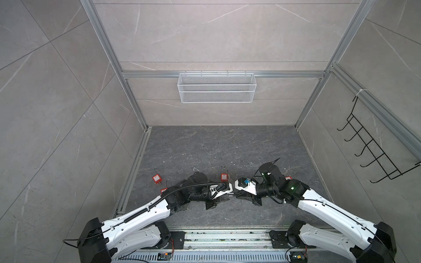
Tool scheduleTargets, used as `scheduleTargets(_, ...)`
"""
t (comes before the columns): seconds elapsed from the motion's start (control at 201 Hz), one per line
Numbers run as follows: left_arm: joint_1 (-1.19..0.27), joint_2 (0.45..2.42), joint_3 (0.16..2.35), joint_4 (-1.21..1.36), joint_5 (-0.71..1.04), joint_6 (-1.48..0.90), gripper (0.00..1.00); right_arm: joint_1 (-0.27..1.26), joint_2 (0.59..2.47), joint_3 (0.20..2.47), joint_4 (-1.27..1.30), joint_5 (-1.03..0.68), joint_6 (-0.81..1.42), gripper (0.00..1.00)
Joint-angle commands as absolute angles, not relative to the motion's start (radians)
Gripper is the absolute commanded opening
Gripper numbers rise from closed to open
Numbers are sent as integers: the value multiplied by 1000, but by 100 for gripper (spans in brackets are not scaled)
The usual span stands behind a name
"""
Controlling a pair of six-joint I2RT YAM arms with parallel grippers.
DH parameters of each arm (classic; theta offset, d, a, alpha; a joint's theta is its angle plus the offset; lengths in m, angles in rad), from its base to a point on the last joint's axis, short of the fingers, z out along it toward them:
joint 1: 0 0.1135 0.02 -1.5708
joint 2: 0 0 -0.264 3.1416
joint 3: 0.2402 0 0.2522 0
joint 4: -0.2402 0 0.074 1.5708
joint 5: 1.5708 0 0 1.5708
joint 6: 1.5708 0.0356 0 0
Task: Lock with the key
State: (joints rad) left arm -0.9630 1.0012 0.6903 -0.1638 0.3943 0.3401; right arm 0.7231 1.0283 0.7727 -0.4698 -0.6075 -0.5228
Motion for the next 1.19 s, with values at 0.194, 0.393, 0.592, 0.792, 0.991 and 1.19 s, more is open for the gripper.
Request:
scheduleTargets(0.194,-961,1024,693,-115,413,334,11,737,1040,819,-454,-643,-520,0)
scheduleTargets(0.393,-960,1027,699,-114,440,337,0,739,1059,836,-463,-668,-525,0)
scheduleTargets(0.592,-961,1044,719,-116,493,334,0,745,1081,850,-439,-691,-516,0)
scheduleTargets(0.792,-961,1063,724,-58,529,309,0,751,1097,850,-384,-715,-482,0)
scheduleTargets(0.991,-962,1069,719,20,552,273,0,756,1115,844,-330,-739,-451,0)
scheduleTargets(1.19,-961,1045,705,50,586,236,0,760,1096,831,-310,-661,-507,0)
